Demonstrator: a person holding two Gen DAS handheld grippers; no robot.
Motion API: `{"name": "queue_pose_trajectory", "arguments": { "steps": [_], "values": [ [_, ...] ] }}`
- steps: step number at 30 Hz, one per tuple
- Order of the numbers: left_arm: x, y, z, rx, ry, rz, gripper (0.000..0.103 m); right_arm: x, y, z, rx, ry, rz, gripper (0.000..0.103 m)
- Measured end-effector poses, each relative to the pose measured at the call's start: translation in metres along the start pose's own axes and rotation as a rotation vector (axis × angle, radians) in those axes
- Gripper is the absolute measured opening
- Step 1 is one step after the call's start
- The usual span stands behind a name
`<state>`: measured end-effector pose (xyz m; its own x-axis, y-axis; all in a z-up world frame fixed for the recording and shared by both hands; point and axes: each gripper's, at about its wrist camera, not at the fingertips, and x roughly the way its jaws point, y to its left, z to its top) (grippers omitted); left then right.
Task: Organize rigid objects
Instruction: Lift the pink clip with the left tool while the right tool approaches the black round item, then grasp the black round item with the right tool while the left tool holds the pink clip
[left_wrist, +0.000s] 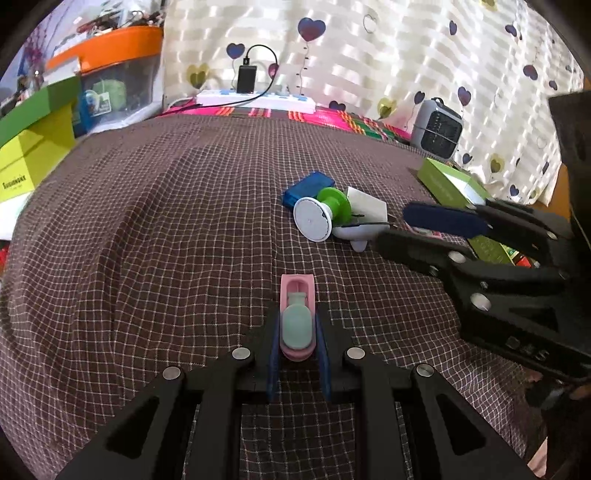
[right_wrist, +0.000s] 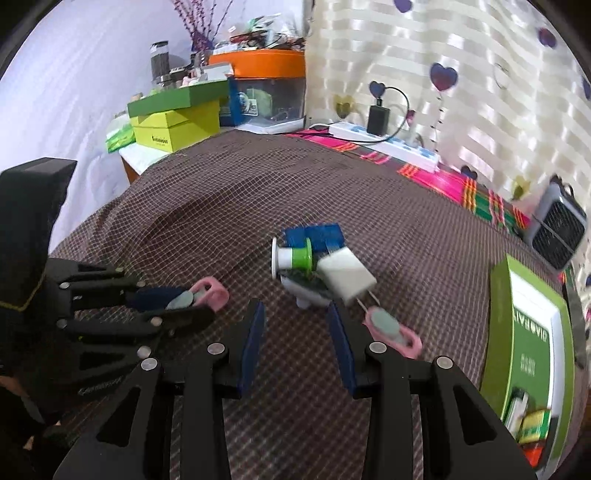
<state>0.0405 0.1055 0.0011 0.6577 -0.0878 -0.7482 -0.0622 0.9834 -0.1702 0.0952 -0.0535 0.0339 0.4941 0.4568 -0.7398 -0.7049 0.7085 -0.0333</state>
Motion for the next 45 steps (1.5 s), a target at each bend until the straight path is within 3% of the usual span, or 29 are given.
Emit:
{"name": "queue_pose_trajectory", "arguments": {
  "steps": [17,21,24,37,45],
  "values": [
    [-0.001,0.008,0.0,-0.041,-0.001,-0.059,0.017,0.047,-0.002,0.012,-0.047,0.145,-0.004,0.038],
    [-0.001,0.008,-0.001,-0.032,0.0,-0.048,0.017,0.044,-0.008,0.01,0.012,0.133,0.029,0.037],
    [0.0,0.007,0.0,-0.025,0.0,-0.041,0.017,0.039,-0.01,0.009,0.03,0.119,0.028,0.031],
    [0.003,-0.003,0.0,0.007,-0.001,0.005,0.017,0.019,-0.012,-0.001,0.061,0.081,0.053,0.03],
    [-0.006,-0.022,-0.005,0.027,-0.005,-0.025,0.017,-0.008,-0.012,-0.012,0.087,0.045,0.06,0.03]
  ]
}}
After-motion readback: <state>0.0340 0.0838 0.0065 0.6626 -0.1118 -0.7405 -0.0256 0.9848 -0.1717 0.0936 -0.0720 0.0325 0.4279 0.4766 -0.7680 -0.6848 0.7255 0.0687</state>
